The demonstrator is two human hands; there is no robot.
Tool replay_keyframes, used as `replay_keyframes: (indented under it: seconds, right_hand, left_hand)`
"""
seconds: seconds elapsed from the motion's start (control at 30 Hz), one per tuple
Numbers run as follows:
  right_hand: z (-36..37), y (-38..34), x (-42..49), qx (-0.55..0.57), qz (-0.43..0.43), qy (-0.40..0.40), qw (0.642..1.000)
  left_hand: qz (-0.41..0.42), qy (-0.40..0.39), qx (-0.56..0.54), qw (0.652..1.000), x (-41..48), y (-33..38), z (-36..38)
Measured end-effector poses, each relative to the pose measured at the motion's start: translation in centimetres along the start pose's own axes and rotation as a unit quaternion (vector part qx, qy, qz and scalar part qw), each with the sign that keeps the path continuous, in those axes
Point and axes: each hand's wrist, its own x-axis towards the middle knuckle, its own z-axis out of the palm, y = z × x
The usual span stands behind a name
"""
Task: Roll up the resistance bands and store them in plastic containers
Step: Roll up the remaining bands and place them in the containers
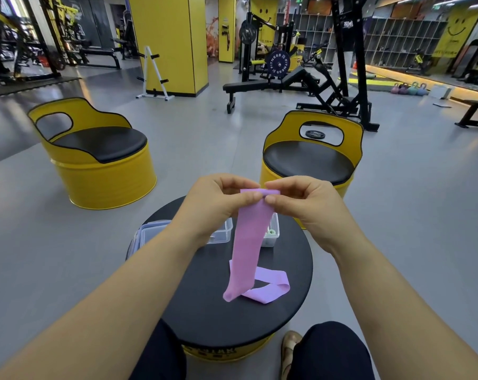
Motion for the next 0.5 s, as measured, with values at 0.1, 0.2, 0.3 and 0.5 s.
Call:
replay_keyframes:
  seconds: [0.1, 0.2, 0.3, 0.5]
  right_hand:
    - [0.0, -0.1, -0.1, 0.037, 0.024, -0.022, 0.999]
    - [-0.2, 0.0, -0.3, 0.031, 0.016, -0.040, 0.999]
    - [-0.3, 0.1, -0.5, 0.024, 0.009, -0.068, 0.997]
    - [-1.8, -1.4, 0.2, -0.156, -0.013, -0.230, 0.960]
  left_hand:
    - [-0.006, -0.002, -0.016, 1.000, 0.0, 0.0, 0.0]
    - [-0.037, -0.022, -0.074, 0.996, 0.1, -0.2, 0.0]
    - [-0.063, -0.086, -0.161, 0.981, 0.2, -0.4, -0.2]
    - [-0.107, -0.240, -0.139, 0.955, 0.2, -0.4, -1.2]
